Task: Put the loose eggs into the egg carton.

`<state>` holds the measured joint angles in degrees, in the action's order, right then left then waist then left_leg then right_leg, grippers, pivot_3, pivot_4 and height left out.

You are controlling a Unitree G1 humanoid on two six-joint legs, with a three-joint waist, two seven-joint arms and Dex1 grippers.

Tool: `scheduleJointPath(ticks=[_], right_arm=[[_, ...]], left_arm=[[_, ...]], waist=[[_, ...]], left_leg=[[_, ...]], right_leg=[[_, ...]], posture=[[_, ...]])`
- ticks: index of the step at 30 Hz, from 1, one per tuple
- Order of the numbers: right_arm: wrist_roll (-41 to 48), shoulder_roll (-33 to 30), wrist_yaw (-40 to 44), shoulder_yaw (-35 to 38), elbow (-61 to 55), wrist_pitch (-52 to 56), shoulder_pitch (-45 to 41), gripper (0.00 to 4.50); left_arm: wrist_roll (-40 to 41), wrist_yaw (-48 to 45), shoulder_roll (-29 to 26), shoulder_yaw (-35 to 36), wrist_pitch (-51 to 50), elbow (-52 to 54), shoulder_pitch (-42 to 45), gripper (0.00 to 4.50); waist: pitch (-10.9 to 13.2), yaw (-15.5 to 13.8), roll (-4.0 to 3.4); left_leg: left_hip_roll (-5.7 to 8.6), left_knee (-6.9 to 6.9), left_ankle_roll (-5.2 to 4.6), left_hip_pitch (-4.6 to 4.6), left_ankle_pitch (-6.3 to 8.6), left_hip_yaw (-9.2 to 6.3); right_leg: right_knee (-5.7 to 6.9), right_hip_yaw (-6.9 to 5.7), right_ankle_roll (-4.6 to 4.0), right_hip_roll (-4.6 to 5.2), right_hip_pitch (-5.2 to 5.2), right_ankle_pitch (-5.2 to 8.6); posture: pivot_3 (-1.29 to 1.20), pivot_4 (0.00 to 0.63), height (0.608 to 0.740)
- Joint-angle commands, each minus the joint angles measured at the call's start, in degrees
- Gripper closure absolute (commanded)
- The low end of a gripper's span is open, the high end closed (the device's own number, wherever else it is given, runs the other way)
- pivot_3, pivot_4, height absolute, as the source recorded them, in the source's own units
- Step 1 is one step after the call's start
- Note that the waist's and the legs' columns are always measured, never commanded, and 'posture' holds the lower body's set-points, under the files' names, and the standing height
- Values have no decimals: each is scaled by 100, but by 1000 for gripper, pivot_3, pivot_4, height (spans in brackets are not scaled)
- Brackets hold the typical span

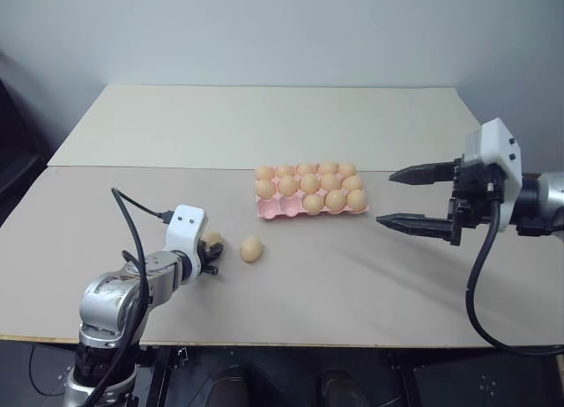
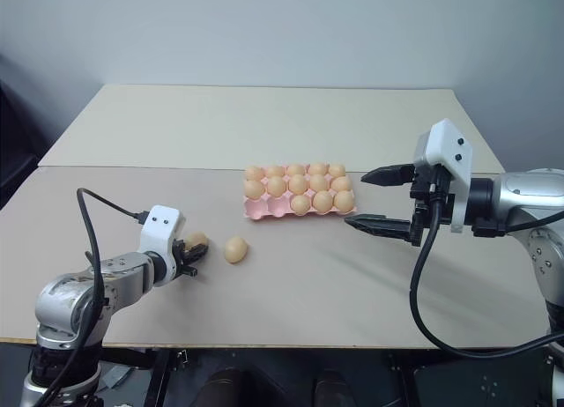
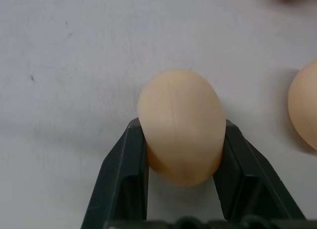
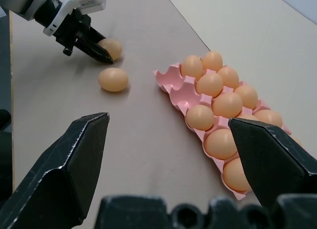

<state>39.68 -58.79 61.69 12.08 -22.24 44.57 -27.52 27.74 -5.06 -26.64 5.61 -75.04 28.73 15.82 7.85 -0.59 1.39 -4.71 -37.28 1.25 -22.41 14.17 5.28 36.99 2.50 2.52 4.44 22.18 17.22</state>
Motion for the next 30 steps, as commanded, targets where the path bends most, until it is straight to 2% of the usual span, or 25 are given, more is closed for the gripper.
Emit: scheduleJointPath(ticks=[1, 4, 9, 15, 19, 26, 30], right_arm=[[142, -80, -13, 108, -156, 26, -51, 0], [119, -88, -2, 120, -147, -3, -31, 0], [110, -114, -57, 196, -186, -8, -43, 0], [195, -59, -243, 341, -437, 41, 153, 0], [356, -36, -447, 512, -652, 132, 386, 0], [601, -167, -627, 775, -906, 278, 610, 0], [708, -166, -762, 798, -996, 329, 653, 0]], left_arm=[[-161, -127, -128, 51, 326, 255, -29, 3067], [-282, -285, -175, 80, 946, 386, 10, 3085], [-380, -384, -50, -119, 1337, 268, 697, 3090], [-655, -637, 564, -996, 1824, -849, 1756, 3090], [-972, -503, 1276, -1381, 2099, -1966, 2339, 3091], [-1268, -582, 1801, -1593, 2261, -2912, 2762, 3091], [-1394, -504, 1983, -1578, 2229, -3042, 2838, 3092]], waist=[[0, 3, 0], [0, -4, 0], [0, -32, 0], [0, -52, 1], [0, -48, 2], [0, -7, 1], [0, -13, 1]], left_leg=[[0, 0, 0, 0, 0, 0], [0, 0, 0, -2, 0, 0], [1, -3, 0, -4, 0, -3], [4, -5, 0, -10, 0, -5], [4, -12, -1, -14, -1, -7], [4, -15, -1, -16, -1, -10], [5, -16, -2, -18, -1, -13]], right_leg=[[0, 0, 0, 0, 0, 0], [-1, 0, 0, 0, 1, 0], [0, -7, 0, 0, 0, 0], [-4, -7, 2, 1, -1, -1], [-2, -8, 2, 0, 1, -1], [1, -7, 3, -1, 4, -1], [-1, -9, 3, -1, 2, -1]], posture=[[0, 150, 740], [0, 150, 740], [0, 150, 740], [0, 150, 740], [0, 150, 740], [0, 150, 740], [0, 150, 740]])
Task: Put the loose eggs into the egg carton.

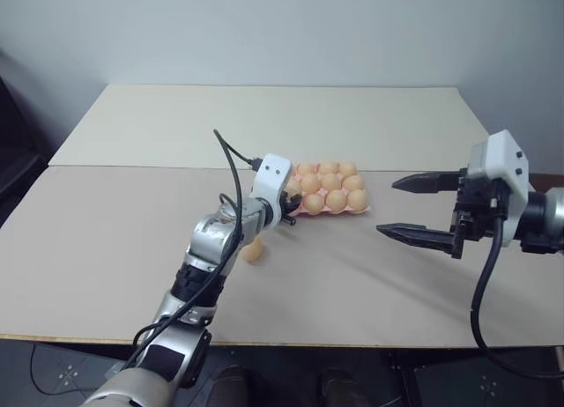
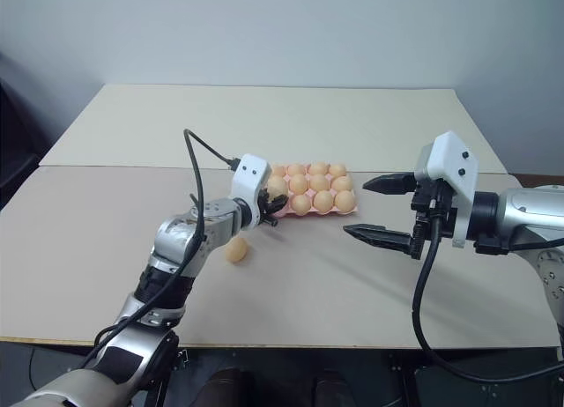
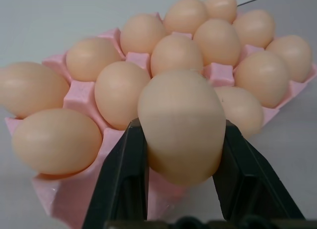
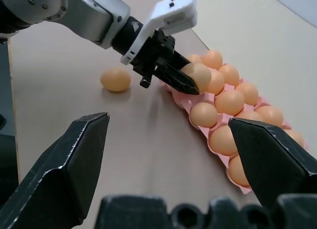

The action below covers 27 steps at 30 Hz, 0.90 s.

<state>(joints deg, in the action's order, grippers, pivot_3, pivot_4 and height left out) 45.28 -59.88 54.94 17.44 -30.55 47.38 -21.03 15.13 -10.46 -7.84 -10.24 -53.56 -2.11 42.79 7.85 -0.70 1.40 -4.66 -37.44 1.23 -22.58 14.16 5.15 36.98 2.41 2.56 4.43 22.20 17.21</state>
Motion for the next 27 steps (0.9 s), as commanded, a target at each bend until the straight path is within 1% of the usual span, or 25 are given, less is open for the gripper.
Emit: scheduleJointPath(ticks=[1, 8, 10, 11, 14, 15, 16, 18, 23, 27], right_arm=[[169, -61, -112, 257, -172, 52, 14, 0], [339, -137, -202, 322, -249, 150, 105, 0], [393, -167, -195, 379, -261, 155, 166, 0], [413, -177, -204, 396, -275, 159, 187, 0], [424, -201, -231, 384, -285, 156, 212, 0], [420, -204, -240, 354, -272, 145, 195, 0], [417, -206, -244, 327, -260, 135, 182, 0], [411, -211, -248, 296, -248, 125, 169, 0], [373, -232, -215, 246, -219, 99, 182, 0], [331, -227, -197, 174, -209, 67, 181, 0]], left_arm=[[-155, 29, 145, 7, 82, 10, 162, 3092], [-277, 52, 323, -19, -350, -52, 337, 3092], [-418, 166, 297, -96, -529, -2, 353, 2378], [-432, 201, 318, -58, -599, 17, 355, 2146], [-477, 172, 324, -46, -682, 76, 364, 1092], [-529, 173, 300, -94, -682, 110, 358, 890], [-552, 159, 275, -116, -701, 157, 349, 512], [-566, 121, 245, -116, -769, 246, 342, 14], [-339, -179, -48, 174, -1180, 1026, 378, 14], [-135, -447, -531, 420, -1609, 1743, 404, 14]], waist=[[0, -4, 0], [0, -7, 0], [0, -5, 0], [0, -5, 0], [0, -6, -1], [0, -6, -1], [0, -7, -1], [0, -6, -1], [-1, -1, -2], [-1, 3, -2]], left_leg=[[0, 0, 0, -3, 0, -1], [1, -7, 0, -9, 0, -7], [1, -7, 0, -9, 0, -8], [1, -7, 0, -9, 0, -9], [1, -11, 0, -10, 0, -10], [1, -12, 0, -10, 0, -10], [1, -12, 0, -10, 0, -11], [1, -12, 0, -11, 0, -12], [0, -12, 1, -17, -1, -13], [-1, -13, 2, -15, -1, -13]], right_leg=[[-2, -1, 0, 0, 0, 0], [-1, -6, 1, 1, 1, -1], [-1, -6, 1, 0, 1, -1], [0, -6, 1, 0, 1, -1], [1, -7, 1, 0, 0, -1], [1, -7, 1, 1, 0, -1], [1, -8, 1, 1, 0, -1], [0, -9, 2, 0, 0, -1], [0, -10, 1, 0, 4, -1], [2, -9, 1, -1, 4, -1]], posture=[[0, 150, 740], [0, 150, 740], [0, 150, 740], [0, 150, 740], [0, 150, 740], [0, 150, 740], [0, 150, 740], [0, 150, 740], [0, 150, 740], [0, 150, 740]])
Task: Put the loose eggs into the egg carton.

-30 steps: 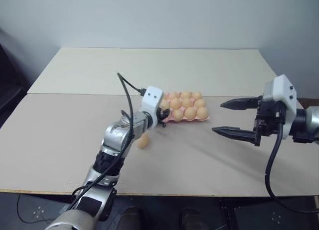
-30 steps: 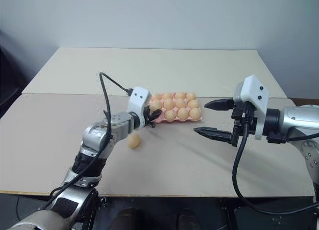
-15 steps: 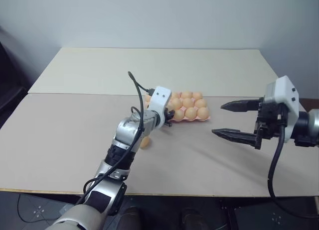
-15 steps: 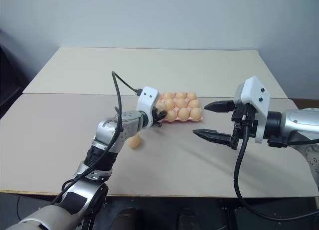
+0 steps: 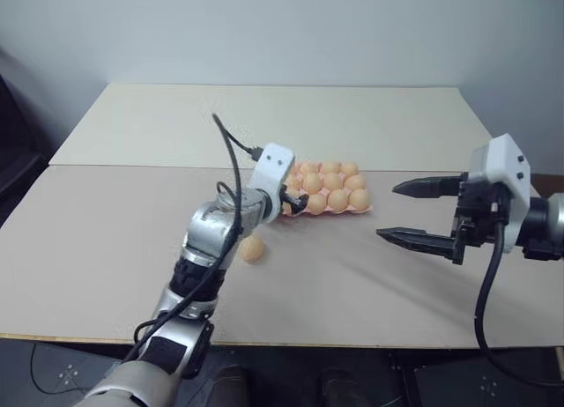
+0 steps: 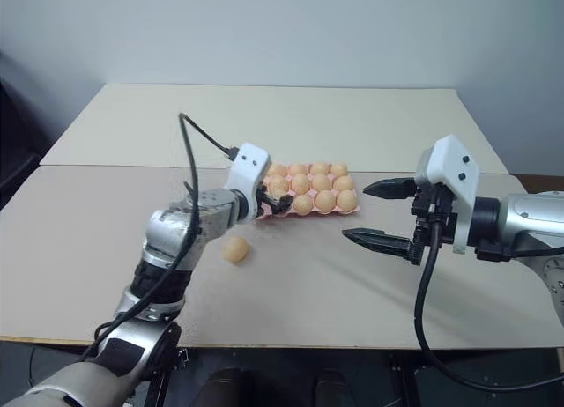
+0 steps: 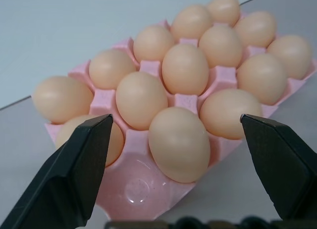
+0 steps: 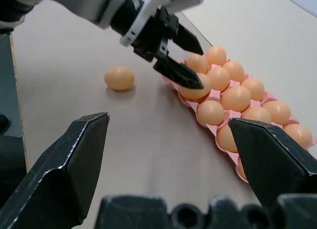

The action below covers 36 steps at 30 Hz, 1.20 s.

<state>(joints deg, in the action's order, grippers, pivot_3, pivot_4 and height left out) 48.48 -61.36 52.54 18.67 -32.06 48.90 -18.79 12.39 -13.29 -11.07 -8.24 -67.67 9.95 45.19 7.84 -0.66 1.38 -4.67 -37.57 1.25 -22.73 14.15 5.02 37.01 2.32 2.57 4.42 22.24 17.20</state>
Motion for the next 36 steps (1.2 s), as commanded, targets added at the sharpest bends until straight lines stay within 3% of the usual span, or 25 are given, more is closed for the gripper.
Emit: scheduleJointPath(ticks=[1, 6, 12, 19, 25, 30, 36], right_arm=[[5, -78, 52, 32, -51, -94, -53, 0], [-51, -59, 75, -83, -11, -146, -122, 0], [-138, -9, 119, -243, 49, -239, -191, 0], [-228, -15, 262, -372, 175, -344, -279, 0], [-374, -48, 407, -469, 350, -452, -371, 0], [-471, -74, 526, -489, 466, -515, -397, 0], [-509, -5, 492, -581, 454, -494, -488, 0]], left_arm=[[178, -219, -331, 306, -270, 643, 193, 14], [680, -776, -1204, 939, -842, 1222, 178, 14], [1951, -2371, -2659, 2137, -1021, 1595, -473, 14], [2772, -4365, -4350, 3344, 95, 1339, -1907, 14], [3042, -5493, -5323, 4037, 623, 707, -2699, 14], [3070, -6129, -5773, 4399, 801, 678, -3627, 14], [3236, -5594, -5475, 4220, 774, 833, -3692, 14]], waist=[[-1, -4, -1], [-1, 8, -1], [-1, 17, -3], [0, 42, -4], [0, 12, -5], [0, 19, -6], [0, 6, -6]], left_leg=[[0, 0, 0, 0, 0, 0], [0, -3, -1, -1, 0, -1], [-4, -4, 0, 0, 0, -1], [-8, -4, -2, 0, 2, 2], [-8, -1, -6, 4, 4, 7], [-10, 7, -6, 0, 5, 18], [-10, 10, -6, 8, 5, 21]], right_leg=[[0, 0, 0, 0, -1, 0], [-1, -1, 0, 0, 0, 0], [1, -1, 0, -2, 2, 0], [-1, -3, -1, -2, 4, 1], [-3, -5, -4, -2, 3, 3], [-1, 1, -6, -3, 17, 4], [2, 2, -7, -2, 12, 4]], posture=[[0, 150, 740], [0, 150, 740], [0, 150, 740], [0, 150, 740], [0, 150, 740], [0, 150, 740], [0, 150, 740]])
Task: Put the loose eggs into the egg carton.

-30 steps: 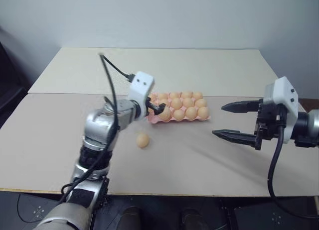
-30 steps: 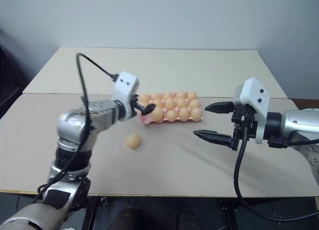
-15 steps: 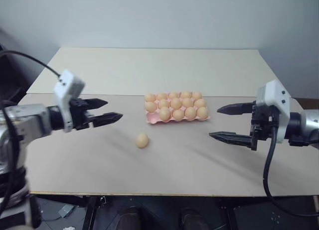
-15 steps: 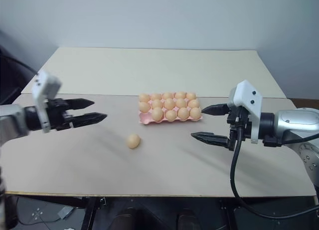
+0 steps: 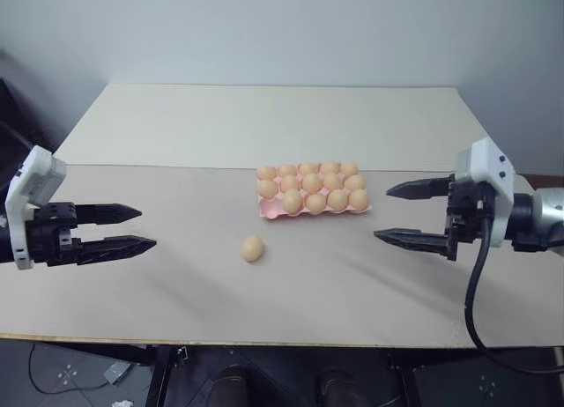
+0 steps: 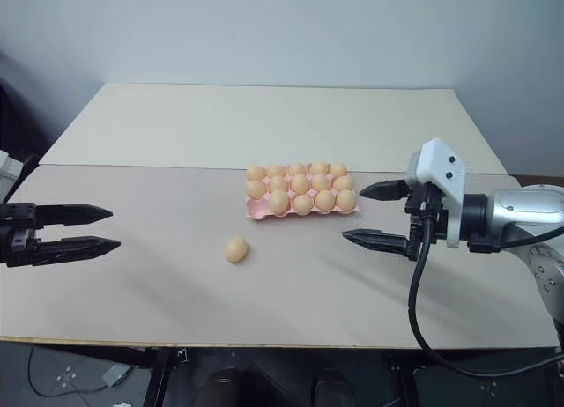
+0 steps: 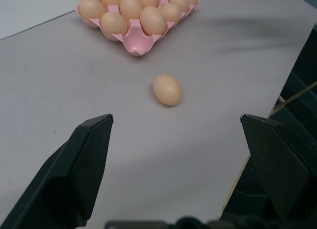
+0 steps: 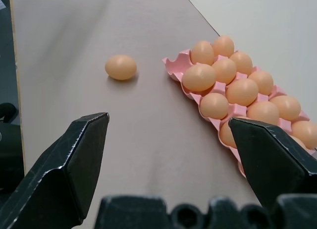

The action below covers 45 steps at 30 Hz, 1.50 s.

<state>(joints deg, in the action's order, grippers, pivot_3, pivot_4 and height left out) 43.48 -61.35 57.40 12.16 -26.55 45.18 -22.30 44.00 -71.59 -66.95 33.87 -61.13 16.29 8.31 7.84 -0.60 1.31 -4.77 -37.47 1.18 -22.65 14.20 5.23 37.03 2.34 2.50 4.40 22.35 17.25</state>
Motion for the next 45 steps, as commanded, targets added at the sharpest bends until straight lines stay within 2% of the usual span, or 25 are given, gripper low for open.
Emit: scheduleJointPath(ticks=[1, 6, 9, 14, 18, 22, 25, 28, 34, 45], right_arm=[[0, -1, -6, 67, -111, -110, -145, 0], [17, -16, -25, 103, -151, -75, -119, 0], [27, -11, -56, 105, -187, -51, -118, 0], [73, -6, -137, 157, -279, 4, -58, 0], [92, -10, -154, 145, -282, -3, -56, 0], [87, -16, -150, 95, -271, -15, -102, 0], [91, -40, -130, 139, -279, -19, -61, 0], [89, -52, -124, 152, -295, -17, -28, 0], [88, -24, -175, 107, -293, -6, -92, 0], [306, -215, -149, 401, -444, 153, 53, 0]], left_arm=[[107, 280, 157, -14, 116, 255, -43, 14], [453, 708, 451, -146, -91, 703, -15, 14], [240, 1700, 898, -601, -21, 1309, 95, 14], [330, 3473, 1753, -1330, -825, 2157, 542, 14], [277, 4630, 2535, -1838, -1631, 2279, 1146, 14], [-281, 6005, 3901, -2492, -2728, 2242, 1925, 14], [-397, 6394, 4545, -2531, -3117, 2291, 2075, 14], [-482, 6737, 4770, -2729, -3137, 2275, 2065, 14], [-591, 7283, 4875, -3025, -3137, 2131, 2025, 14], [-1049, 7798, 5411, -3180, -3137, 1661, 1928, 14]], waist=[[0, 2, 0], [0, 10, 0], [-1, 5, -1], [-2, -9, 1], [-2, -10, 1], [-3, -23, 3], [-4, -7, 4], [-4, 23, 4], [-4, -4, 4], [-5, -9, 3]], left_leg=[[0, 3, 0, -1, 0, 0], [-1, 4, 0, -9, 0, 0], [0, 3, 0, -2, 0, 0], [1, 0, 0, -3, 0, -10], [3, -8, 0, -6, 0, -16], [5, -24, -3, -7, 2, -24], [7, -29, -9, -16, 5, -29], [9, -27, -3, -14, 1, -43], [18, -29, -5, -1, 2, -51], [20, -28, -3, -6, 2, -55]], right_leg=[[-2, 0, 0, 0, 1, 0], [-1, 3, 0, -1, 10, 0], [0, 5, 0, 0, 2, 0], [0, 4, 2, -1, -5, -1], [2, 4, 2, 0, -5, -2], [3, -1, 5, -1, -15, -3], [-3, -2, 7, 0, -15, -5], [-1, 10, 7, -7, -9, -4], [2, 11, 7, -1, -22, -5], [-1, 8, 7, -1, -20, -4]], posture=[[0, 150, 740], [0, 150, 740], [0, 150, 740], [0, 150, 740], [0, 150, 740], [0, 150, 740], [0, 150, 740], [0, 150, 740], [0, 150, 740], [0, 150, 740]])
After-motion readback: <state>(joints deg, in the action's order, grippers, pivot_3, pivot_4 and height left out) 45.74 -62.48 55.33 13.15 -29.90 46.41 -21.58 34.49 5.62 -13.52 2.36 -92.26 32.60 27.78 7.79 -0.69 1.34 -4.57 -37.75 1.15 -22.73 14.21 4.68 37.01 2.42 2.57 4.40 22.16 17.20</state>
